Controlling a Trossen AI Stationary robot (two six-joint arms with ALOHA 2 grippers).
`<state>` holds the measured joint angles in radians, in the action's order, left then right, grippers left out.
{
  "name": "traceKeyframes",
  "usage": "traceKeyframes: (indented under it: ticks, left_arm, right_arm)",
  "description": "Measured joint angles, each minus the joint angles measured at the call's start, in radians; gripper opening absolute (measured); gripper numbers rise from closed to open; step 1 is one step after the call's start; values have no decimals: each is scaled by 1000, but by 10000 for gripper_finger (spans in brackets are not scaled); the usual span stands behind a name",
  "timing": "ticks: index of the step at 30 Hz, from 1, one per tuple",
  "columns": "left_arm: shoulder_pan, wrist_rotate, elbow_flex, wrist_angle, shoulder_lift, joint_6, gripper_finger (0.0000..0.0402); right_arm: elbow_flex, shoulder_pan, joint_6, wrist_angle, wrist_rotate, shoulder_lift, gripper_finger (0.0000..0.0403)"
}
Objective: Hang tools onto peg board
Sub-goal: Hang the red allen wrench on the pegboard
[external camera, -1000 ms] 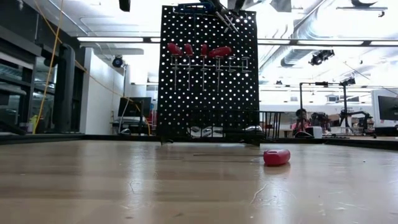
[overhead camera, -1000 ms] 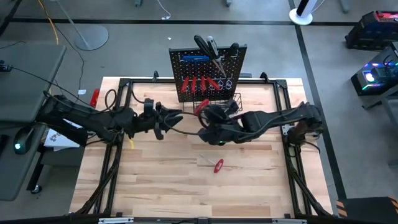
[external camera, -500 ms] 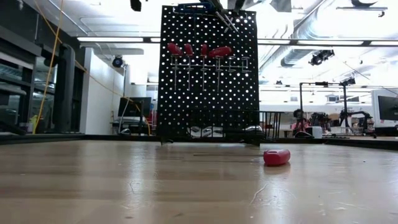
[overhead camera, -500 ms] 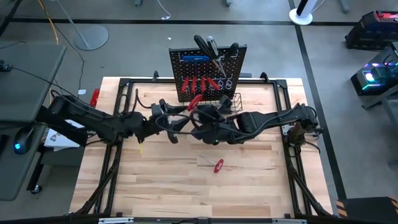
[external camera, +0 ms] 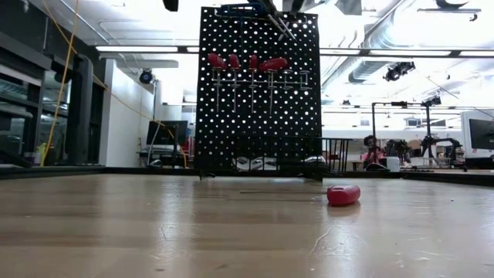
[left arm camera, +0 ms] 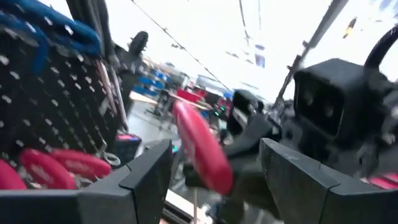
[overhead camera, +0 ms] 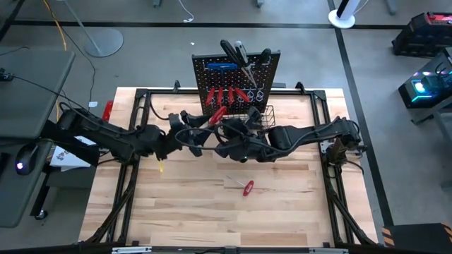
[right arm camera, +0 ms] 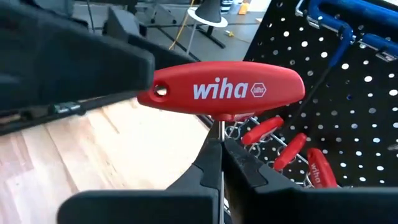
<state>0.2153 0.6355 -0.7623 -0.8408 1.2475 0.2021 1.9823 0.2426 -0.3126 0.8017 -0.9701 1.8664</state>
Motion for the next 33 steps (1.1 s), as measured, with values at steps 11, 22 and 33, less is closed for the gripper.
traceKeyframes:
  ticks: [11,22,33]
  left_arm:
    - [-2,30,-57,41,16,-118,235]
    - [-21,-61,-57,65,15,10,235]
    - [-26,-23,-57,147,9,84,228]
  right_arm:
    - [0,-14,47,-35,-1,0,0]
    - [0,-15,220,-35,157,-1,0]
    - [0,-13,269,-32,154,-1,0]
